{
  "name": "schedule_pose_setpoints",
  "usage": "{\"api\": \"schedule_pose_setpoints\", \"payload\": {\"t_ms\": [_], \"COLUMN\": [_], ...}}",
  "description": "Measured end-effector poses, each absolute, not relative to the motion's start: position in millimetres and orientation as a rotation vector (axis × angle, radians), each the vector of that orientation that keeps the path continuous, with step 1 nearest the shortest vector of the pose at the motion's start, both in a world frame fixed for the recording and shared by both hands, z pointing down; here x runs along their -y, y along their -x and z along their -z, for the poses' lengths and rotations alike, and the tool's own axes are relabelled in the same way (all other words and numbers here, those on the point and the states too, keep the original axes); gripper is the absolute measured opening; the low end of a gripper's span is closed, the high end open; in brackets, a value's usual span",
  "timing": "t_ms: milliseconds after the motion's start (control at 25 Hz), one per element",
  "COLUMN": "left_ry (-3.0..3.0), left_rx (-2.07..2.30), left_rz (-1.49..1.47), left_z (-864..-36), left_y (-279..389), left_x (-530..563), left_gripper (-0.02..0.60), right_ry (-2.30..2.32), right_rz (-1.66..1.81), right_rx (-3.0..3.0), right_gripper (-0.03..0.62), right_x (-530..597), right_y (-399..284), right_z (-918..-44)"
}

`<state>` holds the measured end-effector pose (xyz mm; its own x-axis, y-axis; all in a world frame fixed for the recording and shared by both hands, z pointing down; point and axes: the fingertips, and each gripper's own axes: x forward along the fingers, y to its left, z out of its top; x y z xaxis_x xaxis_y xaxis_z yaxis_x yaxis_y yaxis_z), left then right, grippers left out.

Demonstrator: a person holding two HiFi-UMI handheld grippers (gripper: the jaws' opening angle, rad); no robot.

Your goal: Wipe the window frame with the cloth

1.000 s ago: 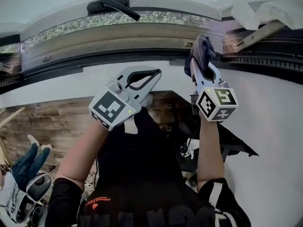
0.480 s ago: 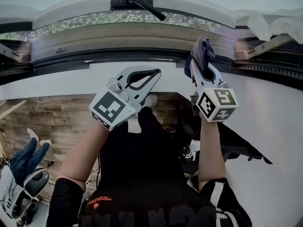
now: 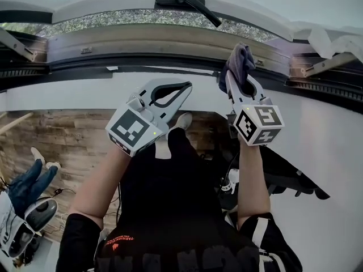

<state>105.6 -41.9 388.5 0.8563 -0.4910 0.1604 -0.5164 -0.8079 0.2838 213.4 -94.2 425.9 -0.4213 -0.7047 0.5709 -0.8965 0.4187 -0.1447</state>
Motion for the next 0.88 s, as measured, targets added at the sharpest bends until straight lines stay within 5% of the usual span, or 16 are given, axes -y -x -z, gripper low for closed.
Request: {"api": "schedule_pose_setpoints", "payload": {"t_ms": [880], "left_ry": [-2.66], "left_rx": [0.926], "left_rz": [-0.084], "left_z": [-389], "left_y": [-10], "left_x": [31], "left_gripper": [0.018], "right_ry": [-1.193], "right_rz": [-0.583], "right_rx": [2.338], "right_gripper": [0.049], "right_x": [91], "right_y": [-102], "right_z": [-429]}}
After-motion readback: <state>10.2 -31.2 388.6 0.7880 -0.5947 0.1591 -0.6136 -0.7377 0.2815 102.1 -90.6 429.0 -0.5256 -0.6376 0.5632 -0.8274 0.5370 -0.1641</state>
